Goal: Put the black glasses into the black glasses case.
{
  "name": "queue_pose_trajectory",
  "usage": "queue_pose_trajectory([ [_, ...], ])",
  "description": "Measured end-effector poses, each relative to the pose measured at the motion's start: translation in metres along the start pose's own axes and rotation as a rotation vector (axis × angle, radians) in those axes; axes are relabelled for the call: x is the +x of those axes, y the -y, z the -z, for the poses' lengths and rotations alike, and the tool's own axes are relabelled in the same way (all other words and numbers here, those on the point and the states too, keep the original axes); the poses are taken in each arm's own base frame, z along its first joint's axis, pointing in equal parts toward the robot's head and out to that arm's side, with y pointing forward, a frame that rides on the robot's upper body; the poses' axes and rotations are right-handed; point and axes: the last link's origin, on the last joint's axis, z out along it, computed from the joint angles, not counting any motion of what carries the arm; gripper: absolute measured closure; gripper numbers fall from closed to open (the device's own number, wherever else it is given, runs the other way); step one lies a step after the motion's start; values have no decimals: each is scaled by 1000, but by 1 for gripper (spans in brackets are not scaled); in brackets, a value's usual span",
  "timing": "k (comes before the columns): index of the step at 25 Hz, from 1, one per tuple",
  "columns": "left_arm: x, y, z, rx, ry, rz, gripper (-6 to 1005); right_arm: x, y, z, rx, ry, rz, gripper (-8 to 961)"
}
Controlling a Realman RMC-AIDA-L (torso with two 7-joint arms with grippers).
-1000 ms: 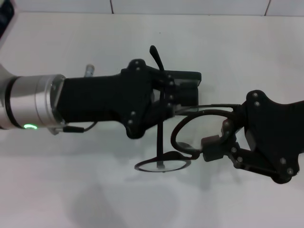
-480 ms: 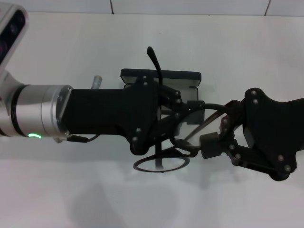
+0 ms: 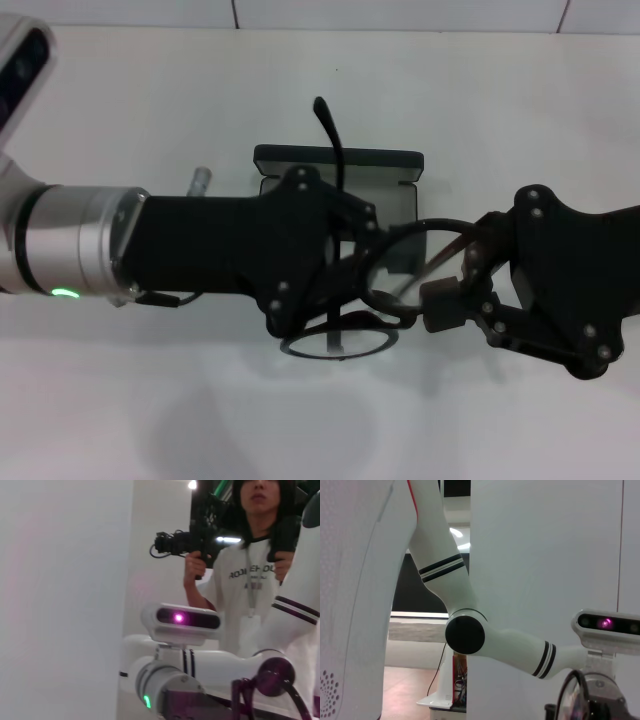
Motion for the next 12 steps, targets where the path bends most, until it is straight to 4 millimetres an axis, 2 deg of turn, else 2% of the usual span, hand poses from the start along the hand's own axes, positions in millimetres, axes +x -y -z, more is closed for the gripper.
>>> queue_pose_trajectory([
  [12, 16, 5, 39, 209, -121, -63, 950, 1, -4, 2, 1, 10, 7, 913],
])
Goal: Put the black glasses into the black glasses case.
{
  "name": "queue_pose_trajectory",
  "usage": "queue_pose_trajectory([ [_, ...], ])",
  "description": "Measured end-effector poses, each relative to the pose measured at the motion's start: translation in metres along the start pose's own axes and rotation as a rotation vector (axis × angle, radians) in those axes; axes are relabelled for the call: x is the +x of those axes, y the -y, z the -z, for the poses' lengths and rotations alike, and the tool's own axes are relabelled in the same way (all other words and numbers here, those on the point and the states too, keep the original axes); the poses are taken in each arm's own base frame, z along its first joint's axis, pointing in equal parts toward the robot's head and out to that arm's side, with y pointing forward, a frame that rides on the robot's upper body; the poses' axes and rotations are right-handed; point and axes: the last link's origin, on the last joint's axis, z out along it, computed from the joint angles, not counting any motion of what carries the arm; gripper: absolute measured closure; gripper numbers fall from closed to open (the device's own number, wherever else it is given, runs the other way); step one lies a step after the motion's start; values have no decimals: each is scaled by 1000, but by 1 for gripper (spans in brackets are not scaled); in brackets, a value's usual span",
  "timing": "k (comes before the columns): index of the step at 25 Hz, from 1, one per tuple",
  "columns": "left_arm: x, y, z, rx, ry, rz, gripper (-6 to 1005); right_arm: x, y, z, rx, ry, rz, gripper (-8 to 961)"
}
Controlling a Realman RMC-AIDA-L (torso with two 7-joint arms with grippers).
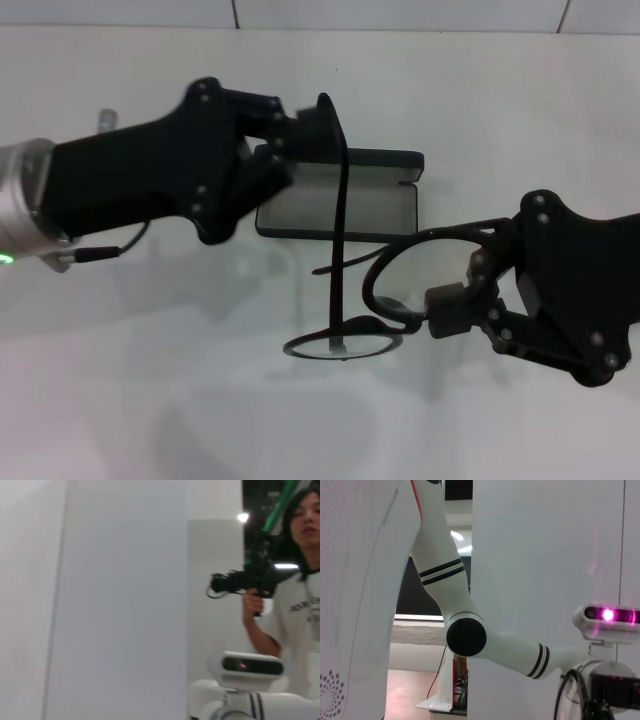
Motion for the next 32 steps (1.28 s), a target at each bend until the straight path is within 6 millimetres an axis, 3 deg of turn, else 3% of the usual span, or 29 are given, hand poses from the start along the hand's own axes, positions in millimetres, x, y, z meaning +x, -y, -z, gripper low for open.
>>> queue_pose_trajectory([
  [7, 7, 2, 20, 104, -61, -23, 950, -2, -7, 1, -36, 10, 24, 912],
  [11, 4, 5, 20, 126, -51, -10, 950, -8, -13, 1, -83, 45, 55, 912],
  [17, -7, 12, 8, 98, -9, 66, 950, -18, -17, 2, -126, 87, 118, 911],
  [25, -15, 4, -27, -93, 61, 101, 950, -19, 0, -4, -118, 72, 128, 911],
  [32, -14, 2, -31, -131, 62, 100, 950, -12, 7, -6, -82, 62, 108, 910],
])
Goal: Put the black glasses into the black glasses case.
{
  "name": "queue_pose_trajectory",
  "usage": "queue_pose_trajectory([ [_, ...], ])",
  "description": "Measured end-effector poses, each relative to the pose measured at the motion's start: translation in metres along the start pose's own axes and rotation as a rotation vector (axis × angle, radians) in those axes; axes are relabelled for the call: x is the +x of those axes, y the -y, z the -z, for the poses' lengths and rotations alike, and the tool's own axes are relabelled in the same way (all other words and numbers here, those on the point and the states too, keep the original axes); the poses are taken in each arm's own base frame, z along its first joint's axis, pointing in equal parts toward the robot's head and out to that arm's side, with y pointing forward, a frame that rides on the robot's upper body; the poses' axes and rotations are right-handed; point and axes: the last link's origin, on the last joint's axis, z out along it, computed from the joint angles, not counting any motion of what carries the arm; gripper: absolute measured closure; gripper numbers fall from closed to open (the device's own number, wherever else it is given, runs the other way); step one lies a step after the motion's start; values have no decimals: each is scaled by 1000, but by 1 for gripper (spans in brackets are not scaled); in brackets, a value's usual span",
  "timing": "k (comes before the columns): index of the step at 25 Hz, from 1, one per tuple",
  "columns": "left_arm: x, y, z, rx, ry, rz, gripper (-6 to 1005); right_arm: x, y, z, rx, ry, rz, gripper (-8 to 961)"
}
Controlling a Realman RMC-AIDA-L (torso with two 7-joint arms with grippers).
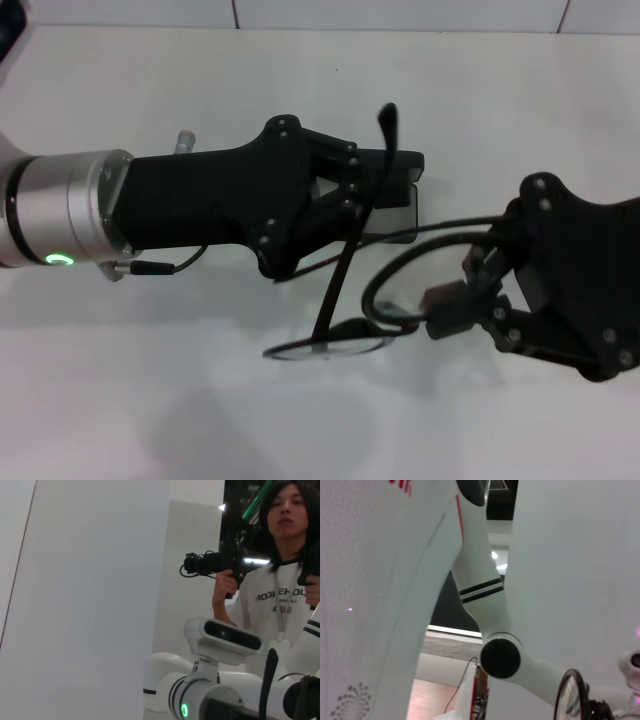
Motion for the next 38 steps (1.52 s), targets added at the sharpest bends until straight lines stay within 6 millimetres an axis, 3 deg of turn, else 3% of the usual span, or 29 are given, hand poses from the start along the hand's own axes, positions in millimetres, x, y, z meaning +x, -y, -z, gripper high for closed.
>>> queue_pose_trajectory([
  [38, -3, -7, 3, -15, -18, 10, 949, 3, 8, 3, 75, 18, 20, 906],
])
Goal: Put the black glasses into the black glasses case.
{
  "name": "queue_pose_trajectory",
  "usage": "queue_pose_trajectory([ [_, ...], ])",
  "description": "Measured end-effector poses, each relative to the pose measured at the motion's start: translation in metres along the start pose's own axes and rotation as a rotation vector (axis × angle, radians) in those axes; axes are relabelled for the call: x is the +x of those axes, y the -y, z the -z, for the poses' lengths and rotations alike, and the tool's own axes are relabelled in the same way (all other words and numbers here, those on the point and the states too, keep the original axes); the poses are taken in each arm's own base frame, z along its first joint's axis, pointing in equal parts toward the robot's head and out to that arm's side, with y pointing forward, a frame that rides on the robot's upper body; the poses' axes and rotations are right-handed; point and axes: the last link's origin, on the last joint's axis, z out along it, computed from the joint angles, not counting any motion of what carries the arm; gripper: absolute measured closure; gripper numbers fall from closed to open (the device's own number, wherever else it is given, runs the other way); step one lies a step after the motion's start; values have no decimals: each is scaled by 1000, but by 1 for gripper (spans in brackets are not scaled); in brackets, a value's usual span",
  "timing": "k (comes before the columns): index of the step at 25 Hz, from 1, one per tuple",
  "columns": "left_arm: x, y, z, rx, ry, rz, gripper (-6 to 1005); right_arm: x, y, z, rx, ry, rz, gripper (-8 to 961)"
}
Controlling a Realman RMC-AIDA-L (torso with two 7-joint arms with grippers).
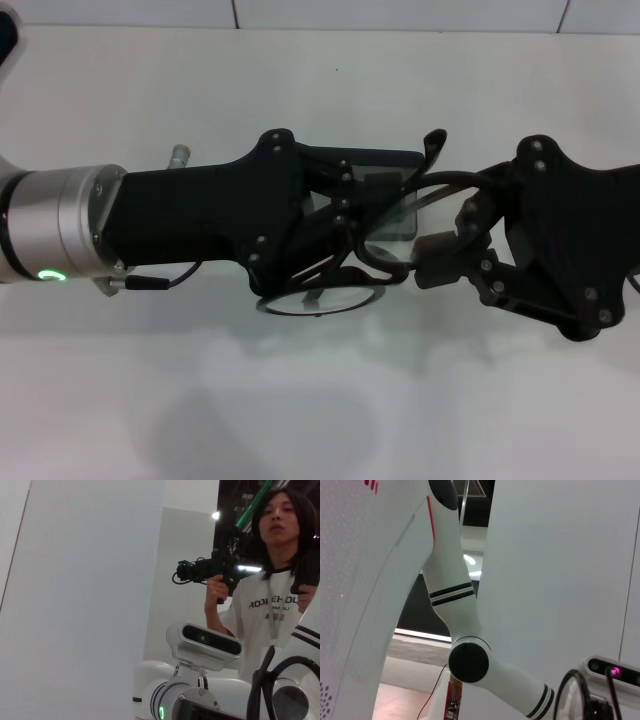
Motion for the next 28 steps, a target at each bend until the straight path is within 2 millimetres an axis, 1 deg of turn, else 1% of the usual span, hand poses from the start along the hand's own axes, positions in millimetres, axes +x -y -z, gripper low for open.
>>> queue_pose_trajectory([
  [23, -1, -1, 1, 4, -2, -11, 949, 0, 1, 0, 20, 4, 2, 904],
  [28, 0, 1, 4, 27, -8, -31, 949, 1, 0, -1, 10, 5, -1, 903],
])
